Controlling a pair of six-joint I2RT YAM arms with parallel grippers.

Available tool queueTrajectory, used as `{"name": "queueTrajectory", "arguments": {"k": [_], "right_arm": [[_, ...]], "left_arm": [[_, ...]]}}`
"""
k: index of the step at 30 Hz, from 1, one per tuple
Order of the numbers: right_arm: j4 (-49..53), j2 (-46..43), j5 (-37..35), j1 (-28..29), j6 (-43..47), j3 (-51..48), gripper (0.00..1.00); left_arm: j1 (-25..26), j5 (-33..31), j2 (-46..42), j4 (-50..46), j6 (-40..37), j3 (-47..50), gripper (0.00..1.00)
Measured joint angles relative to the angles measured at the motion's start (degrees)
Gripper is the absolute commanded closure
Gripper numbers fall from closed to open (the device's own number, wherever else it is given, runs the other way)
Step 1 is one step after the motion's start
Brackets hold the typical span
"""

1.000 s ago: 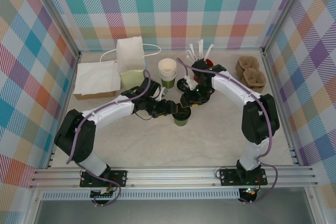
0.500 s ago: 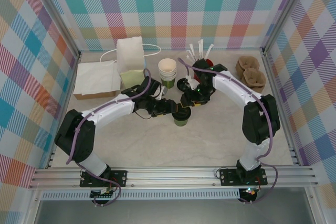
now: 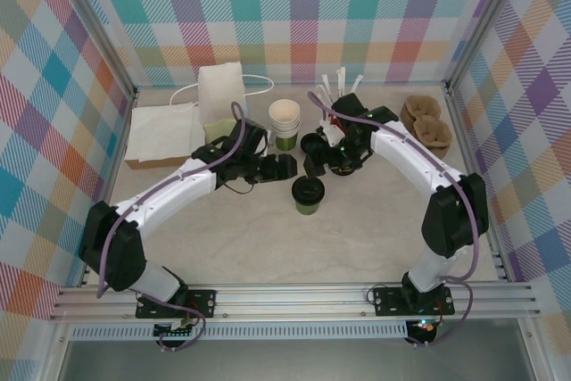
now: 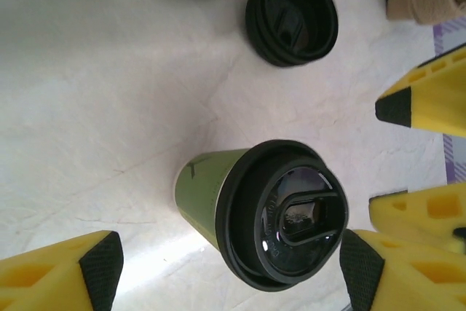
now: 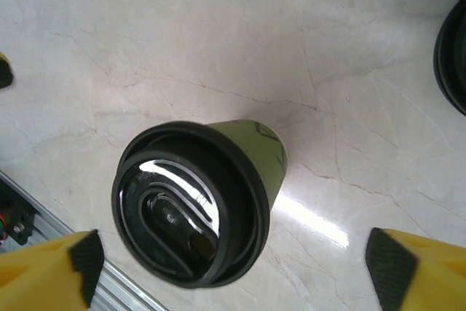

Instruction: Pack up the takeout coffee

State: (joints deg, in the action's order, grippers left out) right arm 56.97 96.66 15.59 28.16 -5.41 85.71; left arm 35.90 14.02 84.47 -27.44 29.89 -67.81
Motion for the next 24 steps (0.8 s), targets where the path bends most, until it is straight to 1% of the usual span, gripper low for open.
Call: {"name": "queueTrajectory", "arguments": {"k": [4, 8, 10, 17, 24], "right_arm": [[0.1, -2.0, -2.1, 1.7, 0.1, -0.1, 0.0], [0.7, -2.1, -5.8, 4.6, 0.3, -0.2, 0.0], [1.2, -2.1, -7.6, 5.9, 0.3, -0.2, 0.0], [2.3, -1.1, -10.7, 9.7, 1.3, -0.2, 0.0], [2.7, 0.5, -10.9, 12.0, 1.6, -0.2, 0.0]], "left_arm": [[0.0, -5.3, -4.8, 0.8, 0.2, 1.7, 0.12], [-0.5, -10.9, -9.4, 2.1, 0.9, 5.4, 0.03], [-0.7, -13.5, -11.3, 2.7, 1.5, 7.3, 0.01], [-2.0, -20.7, -15.5, 3.5, 3.8, 10.4, 0.0], [-2.1, -23.8, -16.7, 3.5, 4.2, 11.0, 0.0]]}}
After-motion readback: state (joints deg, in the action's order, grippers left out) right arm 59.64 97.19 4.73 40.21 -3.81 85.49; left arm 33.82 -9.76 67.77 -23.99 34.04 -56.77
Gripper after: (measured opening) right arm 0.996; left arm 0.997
